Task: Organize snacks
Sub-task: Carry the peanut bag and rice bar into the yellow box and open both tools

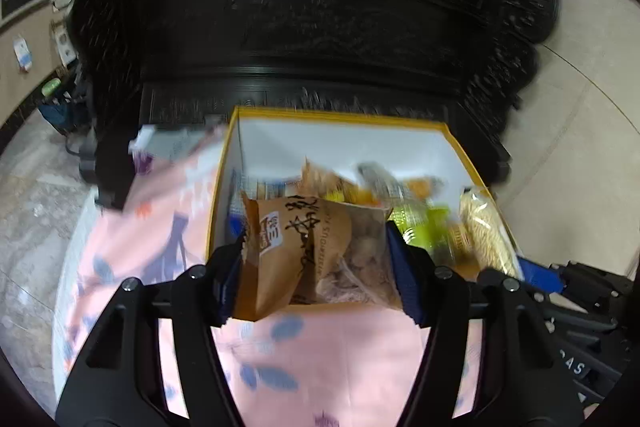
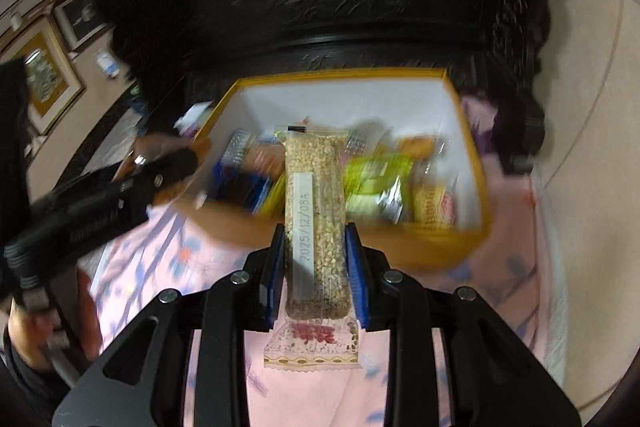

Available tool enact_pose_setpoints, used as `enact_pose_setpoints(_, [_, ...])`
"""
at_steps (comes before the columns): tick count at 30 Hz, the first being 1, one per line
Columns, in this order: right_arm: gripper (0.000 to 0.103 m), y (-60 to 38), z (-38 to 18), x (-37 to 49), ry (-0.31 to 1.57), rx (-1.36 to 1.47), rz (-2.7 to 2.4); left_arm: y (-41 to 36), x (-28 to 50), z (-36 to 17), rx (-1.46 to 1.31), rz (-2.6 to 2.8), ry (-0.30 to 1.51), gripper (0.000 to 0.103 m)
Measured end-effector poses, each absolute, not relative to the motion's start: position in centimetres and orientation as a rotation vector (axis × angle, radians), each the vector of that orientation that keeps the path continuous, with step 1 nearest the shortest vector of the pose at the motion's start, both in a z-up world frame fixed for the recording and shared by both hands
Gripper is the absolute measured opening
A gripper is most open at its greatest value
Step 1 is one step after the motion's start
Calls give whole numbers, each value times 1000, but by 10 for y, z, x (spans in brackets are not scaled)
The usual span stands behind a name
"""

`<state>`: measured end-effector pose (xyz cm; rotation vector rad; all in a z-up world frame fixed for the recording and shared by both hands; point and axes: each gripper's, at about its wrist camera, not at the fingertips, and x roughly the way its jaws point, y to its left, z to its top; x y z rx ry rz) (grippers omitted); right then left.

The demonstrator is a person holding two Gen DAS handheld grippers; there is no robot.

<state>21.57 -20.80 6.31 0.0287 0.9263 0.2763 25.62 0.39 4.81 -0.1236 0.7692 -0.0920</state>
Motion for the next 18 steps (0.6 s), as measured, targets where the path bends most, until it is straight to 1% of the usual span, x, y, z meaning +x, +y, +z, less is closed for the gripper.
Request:
enact_pose_setpoints(4, [29,-213,62,254,933,60,235,1,291,52,-138,-71,789,63])
enact_pose_setpoints(9, [29,-215,58,271,922,71,232,0,309,46,-127,-66,795,63])
enact_pose_setpoints(11, [32,-214,61,275,886,61,217,-4,310,46,-107,-68,783,65])
enact_pose_setpoints(12, [37,-214,63,276,863,51,205,-6,310,47,-91,-69,770,65])
enact_pose_setpoints(13, [61,-214,65,275,836,39,184,-9,309,49,-79,-75,760,73])
enact_pose_setpoints(14, [71,-216,68,273,813,29,154,-10,309,50,-72,-75,756,80])
enact_pose_setpoints(15, [72,-217,69,272,802,23,139,-9,307,54,-60,-46,737,85])
enact_pose_setpoints(16, [75,-220,71,270,799,18,125,-9,306,57,-56,-29,716,95])
enact_pose_setpoints(17, [82,-223,72,270,803,23,114,-7,303,60,-59,-19,691,101])
enact_pose_setpoints(18, [88,-227,72,270,807,33,101,-4,301,63,-67,0,675,101])
